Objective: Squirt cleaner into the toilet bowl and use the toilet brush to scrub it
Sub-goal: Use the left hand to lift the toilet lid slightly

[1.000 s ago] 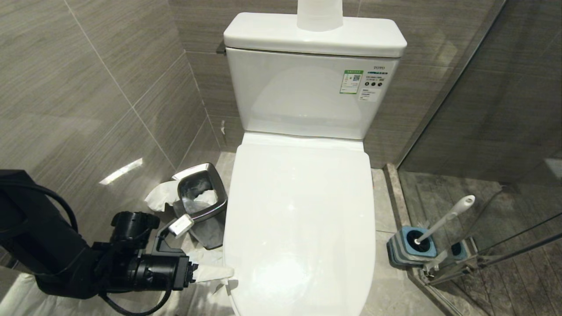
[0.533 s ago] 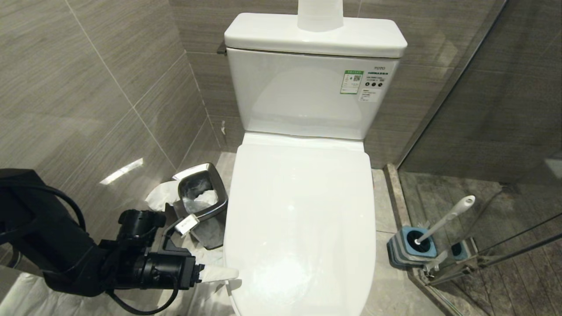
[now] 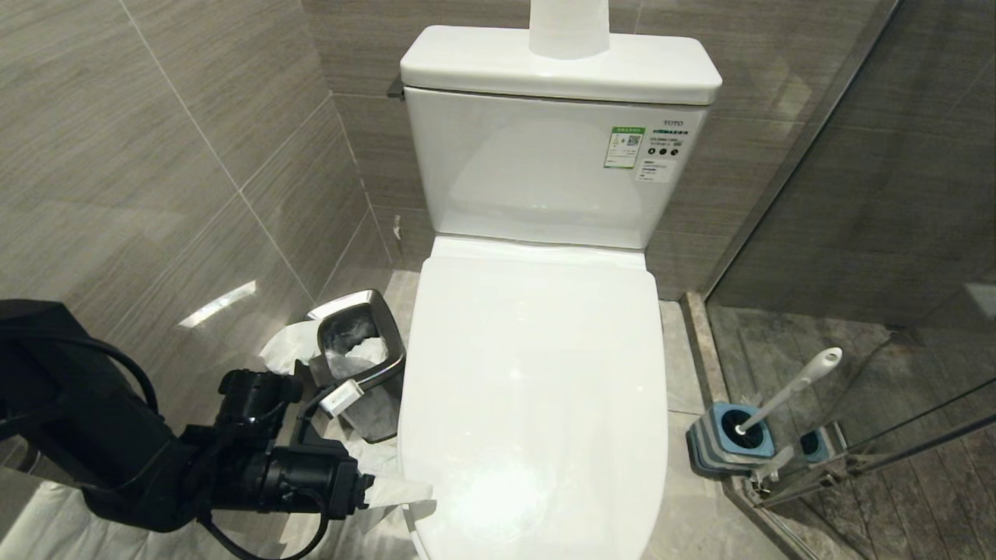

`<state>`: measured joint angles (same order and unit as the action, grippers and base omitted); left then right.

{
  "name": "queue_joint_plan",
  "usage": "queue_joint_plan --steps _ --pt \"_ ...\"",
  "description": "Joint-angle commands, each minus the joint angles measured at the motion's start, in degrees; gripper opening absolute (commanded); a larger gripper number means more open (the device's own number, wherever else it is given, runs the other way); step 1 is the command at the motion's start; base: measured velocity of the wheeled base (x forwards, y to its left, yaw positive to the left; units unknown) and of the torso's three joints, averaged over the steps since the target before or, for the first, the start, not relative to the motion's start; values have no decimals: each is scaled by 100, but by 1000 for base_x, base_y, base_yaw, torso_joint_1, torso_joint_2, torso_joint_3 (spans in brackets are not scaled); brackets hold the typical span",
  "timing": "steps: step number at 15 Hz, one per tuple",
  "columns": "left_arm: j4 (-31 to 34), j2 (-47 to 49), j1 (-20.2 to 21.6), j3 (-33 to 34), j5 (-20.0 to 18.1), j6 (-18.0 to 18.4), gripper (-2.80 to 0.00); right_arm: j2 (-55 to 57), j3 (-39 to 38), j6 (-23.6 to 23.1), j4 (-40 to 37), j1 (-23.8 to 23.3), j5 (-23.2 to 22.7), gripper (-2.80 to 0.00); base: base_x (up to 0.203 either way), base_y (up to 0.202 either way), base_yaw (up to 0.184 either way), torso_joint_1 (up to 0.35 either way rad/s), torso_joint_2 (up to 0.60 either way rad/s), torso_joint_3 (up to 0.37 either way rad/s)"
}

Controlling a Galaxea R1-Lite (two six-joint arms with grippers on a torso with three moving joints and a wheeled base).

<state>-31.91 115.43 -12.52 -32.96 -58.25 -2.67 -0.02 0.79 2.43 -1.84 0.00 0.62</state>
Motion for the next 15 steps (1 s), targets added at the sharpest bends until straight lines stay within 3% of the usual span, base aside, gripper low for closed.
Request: queue_joint_plan --steps 1,10,12,15 --pt "19 -32 -131 79 -32 -35 0 2 0 4 0 0 -1 -280 0 0 0 0 0 0" --pt "-17 -82 -445 13 -175 -398 0 2 0 4 0 0 -1 -280 0 0 0 0 0 0" --pt "-260 -150 -439 15 -281 -675 0 2 0 4 0 0 -1 -280 0 0 0 0 0 0" --pt "-711 -260 -444 31 -532 -1496 0 2 0 4 0 0 -1 -280 0 0 0 0 0 0"
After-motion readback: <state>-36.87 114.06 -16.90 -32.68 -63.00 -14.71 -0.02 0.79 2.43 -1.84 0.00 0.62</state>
